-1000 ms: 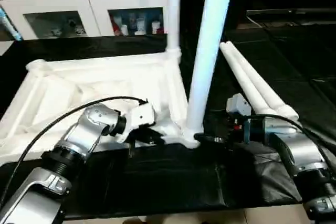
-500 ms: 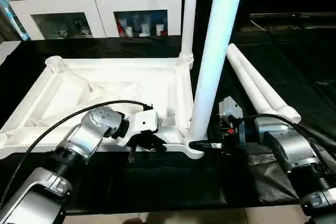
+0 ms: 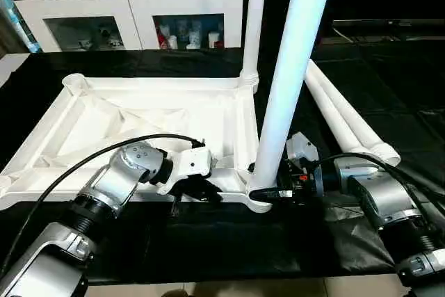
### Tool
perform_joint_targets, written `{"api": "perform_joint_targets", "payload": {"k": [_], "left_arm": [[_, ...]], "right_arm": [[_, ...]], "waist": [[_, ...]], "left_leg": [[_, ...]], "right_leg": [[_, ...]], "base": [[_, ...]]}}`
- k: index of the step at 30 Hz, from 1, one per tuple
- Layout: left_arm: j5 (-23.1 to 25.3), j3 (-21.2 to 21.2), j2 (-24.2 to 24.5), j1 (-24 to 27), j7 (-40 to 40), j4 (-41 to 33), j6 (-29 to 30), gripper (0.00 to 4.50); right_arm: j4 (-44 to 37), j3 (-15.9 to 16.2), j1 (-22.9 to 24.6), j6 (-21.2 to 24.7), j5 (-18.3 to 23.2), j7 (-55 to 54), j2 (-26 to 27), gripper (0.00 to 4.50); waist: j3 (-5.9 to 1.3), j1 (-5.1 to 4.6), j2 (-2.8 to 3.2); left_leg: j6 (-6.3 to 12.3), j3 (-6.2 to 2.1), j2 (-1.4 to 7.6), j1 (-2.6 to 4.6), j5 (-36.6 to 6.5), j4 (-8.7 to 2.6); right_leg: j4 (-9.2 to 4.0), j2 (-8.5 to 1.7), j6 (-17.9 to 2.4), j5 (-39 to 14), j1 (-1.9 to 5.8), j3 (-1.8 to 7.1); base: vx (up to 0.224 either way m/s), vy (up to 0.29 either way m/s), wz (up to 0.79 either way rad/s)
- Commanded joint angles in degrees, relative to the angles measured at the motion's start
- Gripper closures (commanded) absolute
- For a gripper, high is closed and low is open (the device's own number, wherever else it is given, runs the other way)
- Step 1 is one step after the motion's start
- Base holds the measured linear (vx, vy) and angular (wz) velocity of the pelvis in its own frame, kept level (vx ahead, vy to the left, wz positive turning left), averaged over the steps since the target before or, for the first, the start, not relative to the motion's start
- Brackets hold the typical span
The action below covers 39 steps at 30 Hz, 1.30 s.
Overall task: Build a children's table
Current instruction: Rotate leg to tighten
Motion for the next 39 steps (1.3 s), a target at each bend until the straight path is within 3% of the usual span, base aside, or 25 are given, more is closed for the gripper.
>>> {"api": "perform_joint_targets", "payload": {"k": [1,17,21,26,28,30,32,35,39], "left_arm": [[0.64,-1.22,-0.29,-0.27,-1.35,-0.65,-1.12,4.5],[-0.51,0.64,-1.12,-0.2,0.62,-0.3,1.44,4.5],[-1.97,3.19,-3.72,-0.41,5.22,-0.64,5.71,4.5],[-2.36,5.54,-6.66,-1.14,11.33,-0.52,9.27,4.5],[-2.59,8.25,-10.16,-2.24,18.38,-0.24,13.49,4.5],[-2.3,10.01,-12.78,-2.97,23.73,-0.2,16.22,4.5],[-2.21,11.55,-15.23,-3.52,28.34,-0.38,18.75,4.5],[-2.19,13.14,-18.47,-3.88,34.07,-1.27,21.06,4.5],[-1.54,13.33,-19.37,-3.9,35.92,-1.51,21.56,4.5]], "right_arm": [[0.22,0.63,-0.44,0.62,-0.29,0.47,-0.07,1.8],[-1.15,0.98,1.29,2.08,0.12,-0.25,0.98,1.81],[-0.92,-0.23,2.42,3.29,-0.62,-6.45,3.19,1.81],[1.01,-1.12,2.22,4.58,-2.57,-14.33,6.06,1.81],[2.82,-1.91,1.51,6.22,-4.05,-22.22,10.13,1.81],[4.61,-2.85,0.42,7.81,-4.7,-28.73,14.03,1.82],[6.53,-3.88,-0.81,8.75,-4.77,-34.13,17.62,1.82],[9.47,-4.14,-2.86,7.45,-6.47,-40.53,21.21,1.82],[10.3,-3.75,-3.46,6.66,-7.24,-40.64,22.29,1.82]], "waist": [[-4.78,-0.17,-0.59],[-4.75,-0.11,-0.52],[-4.66,-0.15,-0.51],[-4.39,-0.93,-0.68],[-4.14,-1.6,-0.64],[-3.81,-2.58,-0.9],[-3.96,-3.12,-1.0],[-3.96,-3.77,-1.04],[-4.07,-3.95,-0.92]], "left_leg": [[4.54,-0.2,1.57,0.15,-5.79,-3.46],[4.04,-0.22,1.46,0.17,-6.66,-3.41],[3.74,-0.23,1.42,0.1,-6.91,-3.44],[2.31,-0.28,1.12,0.25,-8.59,-3.63],[1.91,-0.21,0.97,0.37,-9.49,-3.67],[1.19,-0.31,0.51,0.41,-11.62,-3.68],[1.21,-0.35,0.31,0.66,-11.69,-3.54],[1.84,-0.38,0.35,0.63,-11.85,-3.61],[3.08,-0.4,0.45,0.5,-11.47,-3.7]], "right_leg": [[-3.37,-3.4,-10.85,-11.86,3.7,3.3],[-3.58,-3.35,-10.05,-13.89,3.7,3.24],[-3.69,-3.38,-9.99,-14.45,3.68,3.21],[-4.42,-3.33,-8.26,-19.75,3.63,3.02],[-4.82,-3.31,-7.7,-21.64,3.44,2.97],[-5.57,-3.29,-5.59,-27.46,3.58,2.5],[-5.92,-3.38,-4.75,-28.99,3.45,2.38],[-6.04,-3.14,-4.64,-28.15,3.29,2.36],[-5.76,-3.12,-5.34,-25.51,3.4,2.52]], "base": [[0.0,0.0,0.0],[0.0,0.0,0.0],[0.0,0.0,0.0],[0.0,0.0,0.0],[0.0,0.0,0.0],[0.0,0.0,0.0],[0.0,0.0,0.0],[0.0,0.0,0.0],[0.0,0.0,0.0]]}}
